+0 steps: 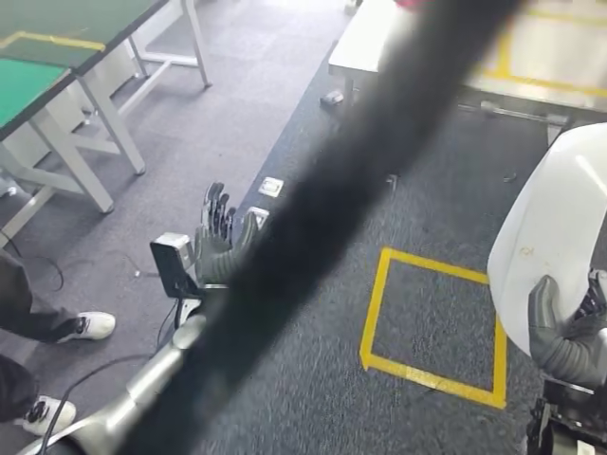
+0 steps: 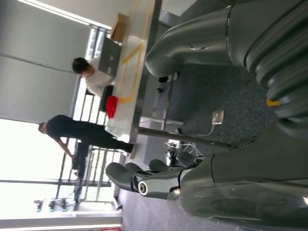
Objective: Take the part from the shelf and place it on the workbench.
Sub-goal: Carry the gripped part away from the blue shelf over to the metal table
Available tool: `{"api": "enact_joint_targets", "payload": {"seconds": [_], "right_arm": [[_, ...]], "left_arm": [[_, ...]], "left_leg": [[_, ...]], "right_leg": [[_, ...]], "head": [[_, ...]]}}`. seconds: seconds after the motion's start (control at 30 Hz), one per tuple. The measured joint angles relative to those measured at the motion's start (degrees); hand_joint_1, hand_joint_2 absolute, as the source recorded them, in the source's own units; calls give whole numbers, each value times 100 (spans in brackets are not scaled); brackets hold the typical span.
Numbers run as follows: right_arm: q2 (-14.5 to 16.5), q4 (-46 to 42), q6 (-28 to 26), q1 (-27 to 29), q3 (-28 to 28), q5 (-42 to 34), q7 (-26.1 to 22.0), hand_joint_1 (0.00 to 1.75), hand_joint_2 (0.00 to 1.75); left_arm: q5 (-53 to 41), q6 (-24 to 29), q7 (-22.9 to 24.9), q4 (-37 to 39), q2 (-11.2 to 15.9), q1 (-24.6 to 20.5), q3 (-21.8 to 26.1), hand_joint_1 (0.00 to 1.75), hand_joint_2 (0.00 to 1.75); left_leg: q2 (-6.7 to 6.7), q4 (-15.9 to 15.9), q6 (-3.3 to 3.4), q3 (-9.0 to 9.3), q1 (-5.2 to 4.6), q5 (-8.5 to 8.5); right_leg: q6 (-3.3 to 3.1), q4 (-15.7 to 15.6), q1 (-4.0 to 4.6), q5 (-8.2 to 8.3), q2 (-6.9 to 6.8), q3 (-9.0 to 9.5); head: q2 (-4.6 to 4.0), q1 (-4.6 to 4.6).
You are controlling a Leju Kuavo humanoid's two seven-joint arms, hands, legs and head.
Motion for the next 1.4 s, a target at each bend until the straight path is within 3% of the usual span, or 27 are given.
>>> {"api": "enact_joint_targets", "payload": {"seconds": [0.07,0.13,0.2,0.27,0.3,0.33,0.37,0.4,0.47,0.5,0.53,0.6,0.67,0.77,0.8,0.83,0.87,0.9,0.93,1.0,1.03,1.13,1.17,1.23,1.3,1.37,1.4], "right_arm": [[0,8,-18,8,-8,-22,-14,175,175],[0,5,-28,1,-21,-27,-32,175,175],[0,4,-29,-8,-30,-27,-43,175,175],[0,5,-32,-6,-33,-27,-44,175,175],[0,5,-35,-3,-33,-27,-44,175,175],[0,5,-41,2,-34,-27,-44,175,175],[0,5,-47,6,-38,-27,-44,175,175],[0,5,-53,10,-42,-27,-44,175,175],[0,6,-60,17,-50,-27,-44,175,175],[0,7,-61,22,-54,-29,-43,175,175],[0,8,-60,30,-63,-33,-41,175,175],[0,7,-60,36,-83,-39,-41,175,175],[0,8,-58,22,-94,-40,-46,175,175],[0,15,-50,12,-103,-43,-49,175,175],[0,18,-49,17,-108,-44,-48,175,175],[0,21,-49,19,-111,-44,-47,175,175],[0,24,-48,18,-113,-44,-48,175,175],[0,26,-46,18,-115,-44,-48,175,175],[0,29,-45,17,-116,-45,-49,175,175],[0,40,-39,12,-119,-54,-52,175,175],[0,47,-33,9,-119,-60,-53,175,175],[0,54,-3,-24,-121,-67,-60,175,175],[0,55,6,-39,-122,-69,-64,175,175],[0,58,15,-54,-123,-76,-77,175,175],[0,67,24,-58,-119,-93,-96,175,175],[0,80,31,-58,-116,-115,-112,175,175],[0,87,32,-58,-116,-125,-119,175,175]], "left_arm": [[-2,-8,-19,12,-13,-17,-6,0,175],[-5,-13,-34,13,-19,-35,-8,0,175],[-7,-13,-43,15,-21,-43,-8,0,175],[-6,-14,-46,20,-20,-27,-8,0,175],[-5,-17,-46,22,-19,-16,-8,0,175],[-4,-24,-46,23,-18,-9,-8,0,175],[-4,-34,-46,24,-17,-7,-8,0,175],[-4,-43,-46,24,-17,-8,-8,0,175],[-3,-54,-44,25,-16,-10,-8,0,175],[-3,-56,-42,25,-15,-13,-9,0,175],[-4,-57,-40,26,-16,-17,-10,0,175],[-8,-60,-38,25,-17,-30,-11,0,175],[-17,-60,-40,24,-19,-46,-12,0,175],[-25,-59,-40,25,-23,-46,-12,0,175],[-26,-58,-39,25,-25,-35,-12,0,175],[-26,-58,-39,26,-25,-27,-12,0,175],[-26,-58,-39,26,-26,-22,-12,0,175],[-26,-58,-39,26,-27,-19,-12,0,175],[-26,-58,-39,27,-27,-20,-12,0,175],[-27,-55,-32,34,-28,-20,-13,0,175],[-31,-52,-28,38,-28,-22,-14,0,175],[-42,-48,-29,41,-28,-36,-14,0,175],[-42,-48,-31,43,-28,-44,-14,0,175],[-42,-48,-31,50,-28,-50,-14,0,175],[-41,-55,-31,71,-27,-47,-14,0,175],[-42,-63,-32,96,-27,-50,-14,0,175],[-42,-66,-33,106,-27,-54,-14,0,175]], "left_leg": [[-2,44,-64,8,2,-53],[7,327,-114,-94,15,-32],[14,1033,-163,-526,30,-85],[17,1743,-200,-1099,42,-371],[17,1893,-202,-1309,44,-512],[17,1848,-189,-1423,43,-553],[18,1615,-165,-1440,37,-445],[18,1236,-128,-1380,23,-186],[18,437,-31,-1204,-29,530],[15,199,1,-1144,-56,772],[11,74,24,-1110,-72,898],[12,7,52,-1011,-59,872],[17,-59,102,-847,-29,819],[11,-80,140,-654,-22,674],[7,-78,137,-588,-22,614],[1,-73,131,-506,-21,547],[-4,-65,124,-410,-19,471],[-7,-54,113,-306,-17,389],[-10,-40,98,-217,-17,303],[-20,12,47,-119,-24,159],[-24,33,16,-108,-28,112],[-16,242,-58,-188,-25,104],[-7,491,-83,-329,-19,128],[11,1247,-145,-836,5,48],[14,1851,-194,-1378,31,-256],[16,1918,-211,-1628,48,-416],[17,1740,-209,-1627,53,-340]], "right_leg": [[-123,-48,29,-4,6,58],[-205,-74,18,-32,20,151],[-256,-108,5,-104,25,274],[-277,-120,9,-211,30,391],[-279,-121,13,-272,37,460],[-277,-122,16,-338,44,541],[-273,-125,20,-403,50,628],[-266,-128,25,-470,52,715],[-238,-143,29,-590,64,835],[-210,-161,29,-638,74,868],[-177,-162,29,-657,84,896],[-110,-143,40,-661,87,942],[-81,205,46,-680,61,810],[-31,1297,43,-1036,39,140],[-1,1506,42,-1194,38,-51],[29,1523,38,-1271,35,-157],[47,1348,33,-1211,32,-176],[56,1015,26,-999,28,-122],[52,592,17,-634,26,-47],[-14,9,29,-81,21,66],[-62,-104,43,49,21,88],[-169,-123,47,0,31,193],[-194,-139,35,-25,31,244],[-234,-164,15,-101,27,352],[-244,-167,5,-208,25,462],[-237,-167,-4,-310,30,585],[-228,-167,-8,-361,32,652]], "head": [[0,-15],[0,-33],[0,-55],[0,-69],[0,-74],[0,-79],[0,-84],[0,-88],[0,-82],[0,-81],[0,-80],[0,-86],[0,-74],[0,-43],[0,-38],[0,-34],[0,-32],[0,-29],[0,-22],[0,-18],[0,-18],[0,-30],[0,-40],[0,-63],[0,-78],[0,-90],[0,-94]]}}
